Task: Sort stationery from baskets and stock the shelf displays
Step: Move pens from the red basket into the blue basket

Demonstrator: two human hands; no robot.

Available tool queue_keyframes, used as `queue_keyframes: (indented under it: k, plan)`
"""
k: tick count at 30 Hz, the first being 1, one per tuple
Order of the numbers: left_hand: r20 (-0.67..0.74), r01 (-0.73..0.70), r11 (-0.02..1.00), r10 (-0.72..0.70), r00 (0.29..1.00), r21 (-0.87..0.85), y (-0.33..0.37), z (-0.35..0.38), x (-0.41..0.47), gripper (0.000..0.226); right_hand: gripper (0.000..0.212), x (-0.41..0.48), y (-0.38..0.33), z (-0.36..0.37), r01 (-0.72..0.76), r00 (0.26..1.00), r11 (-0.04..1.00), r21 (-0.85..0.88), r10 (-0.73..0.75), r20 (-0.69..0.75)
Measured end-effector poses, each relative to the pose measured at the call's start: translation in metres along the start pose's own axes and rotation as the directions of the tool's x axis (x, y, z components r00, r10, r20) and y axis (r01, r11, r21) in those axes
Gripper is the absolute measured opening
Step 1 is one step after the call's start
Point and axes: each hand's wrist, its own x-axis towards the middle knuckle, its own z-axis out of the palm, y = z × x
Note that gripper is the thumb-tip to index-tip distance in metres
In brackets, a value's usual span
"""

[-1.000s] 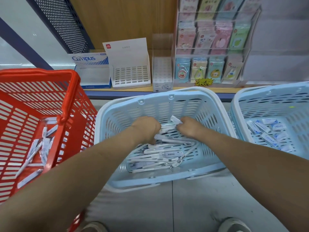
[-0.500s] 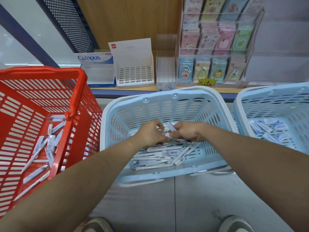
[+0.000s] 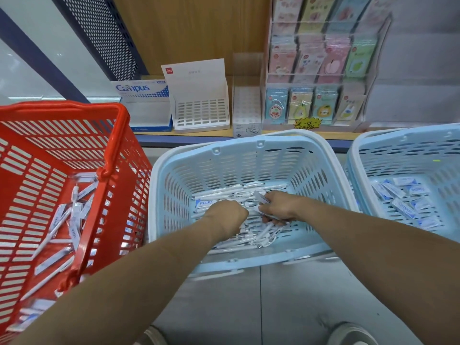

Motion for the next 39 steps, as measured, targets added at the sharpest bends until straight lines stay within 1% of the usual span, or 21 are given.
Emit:
queue_keyframes:
  k: [2,3,4,6,8,10,12,15,19,23,25,27,29,30,32,34,37,39]
  plan:
    - [0.034,0.006,0.999,-0.008,0.999,0.048,-0.003,-0.003,-0.003,0.020,0.023,0.002,0.003,0.000,0.027,0.999,0.984,-0.177,-0.032,-0.024]
    - [0.053,0.003,0.998,-0.006,0.999,0.069,-0.006,-0.003,-0.004,0.020,0.029,0.003,0.004,0.000,0.036,0.998,0.960,-0.279,-0.050,-0.044]
    - [0.068,0.000,0.996,-0.006,0.998,0.088,-0.008,-0.001,-0.006,0.019,0.033,0.004,0.005,0.002,0.043,0.995,0.923,-0.382,-0.076,-0.070]
    - [0.090,0.010,0.994,-0.019,0.996,0.108,-0.011,0.002,-0.008,0.018,0.030,0.006,0.006,0.007,0.074,0.985,0.842,-0.534,-0.146,-0.095]
    - [0.077,0.018,0.991,-0.028,0.997,0.131,-0.009,0.003,-0.010,0.024,0.025,0.007,0.006,0.014,0.091,0.981,0.788,-0.609,-0.174,-0.079]
    - [0.056,0.022,0.989,-0.030,0.998,0.149,-0.005,0.001,-0.010,0.031,0.033,0.007,0.004,0.019,0.096,0.981,0.740,-0.666,-0.186,-0.064]
    - [0.052,0.030,0.988,-0.038,0.998,0.151,-0.003,-0.001,-0.011,0.030,0.036,0.007,0.003,0.022,0.096,0.976,0.697,-0.711,-0.205,-0.069]
    - [0.058,0.054,0.988,-0.063,0.996,0.147,-0.002,-0.004,-0.013,0.021,0.031,0.007,0.001,0.023,0.099,0.975,0.671,-0.735,-0.212,-0.062]
    - [0.099,0.075,0.992,-0.085,0.991,0.103,-0.005,-0.004,-0.014,0.016,0.036,0.007,0.001,0.026,0.115,0.976,0.646,-0.754,-0.217,-0.037]
    - [0.087,0.114,0.993,-0.114,0.990,0.011,-0.010,0.002,-0.016,0.030,0.034,0.010,0.003,0.028,0.139,0.971,0.636,-0.759,-0.238,-0.021]
    - [0.090,0.127,0.991,-0.123,0.988,-0.034,-0.013,0.002,-0.015,0.031,0.030,0.012,0.004,0.030,0.162,0.970,0.642,-0.750,-0.243,0.002]
    - [0.121,0.144,0.984,-0.131,0.984,-0.104,-0.017,-0.001,-0.014,0.028,0.028,0.013,0.004,0.030,0.183,0.967,0.645,-0.742,-0.253,0.019]
    - [0.164,0.168,0.974,-0.142,0.976,-0.154,-0.021,-0.007,-0.013,0.037,0.029,0.014,0.003,0.030,0.192,0.966,0.637,-0.746,-0.258,0.029]
    - [0.176,0.177,0.970,-0.147,0.973,-0.167,-0.024,-0.011,-0.013,0.036,0.030,0.015,0.003,0.030,0.194,0.967,0.631,-0.751,-0.253,0.037]
    - [0.180,0.184,0.967,-0.153,0.972,-0.174,-0.030,-0.020,-0.013,0.020,0.034,0.015,0.001,0.032,0.194,0.970,0.627,-0.754,-0.237,0.052]
    - [0.167,0.187,0.966,-0.157,0.973,-0.180,-0.038,-0.028,-0.014,0.013,0.033,0.016,-0.002,0.034,0.203,0.972,0.635,-0.745,-0.221,0.076]
    - [0.130,0.205,0.963,-0.184,0.974,-0.175,-0.050,-0.033,-0.015,0.015,0.029,0.017,-0.005,0.037,0.222,0.970,0.625,-0.748,-0.220,0.104]
    - [0.138,0.223,0.960,-0.201,0.970,-0.167,-0.054,-0.031,-0.016,0.020,0.026,0.016,-0.008,0.037,0.225,0.969,0.621,-0.750,-0.222,0.107]
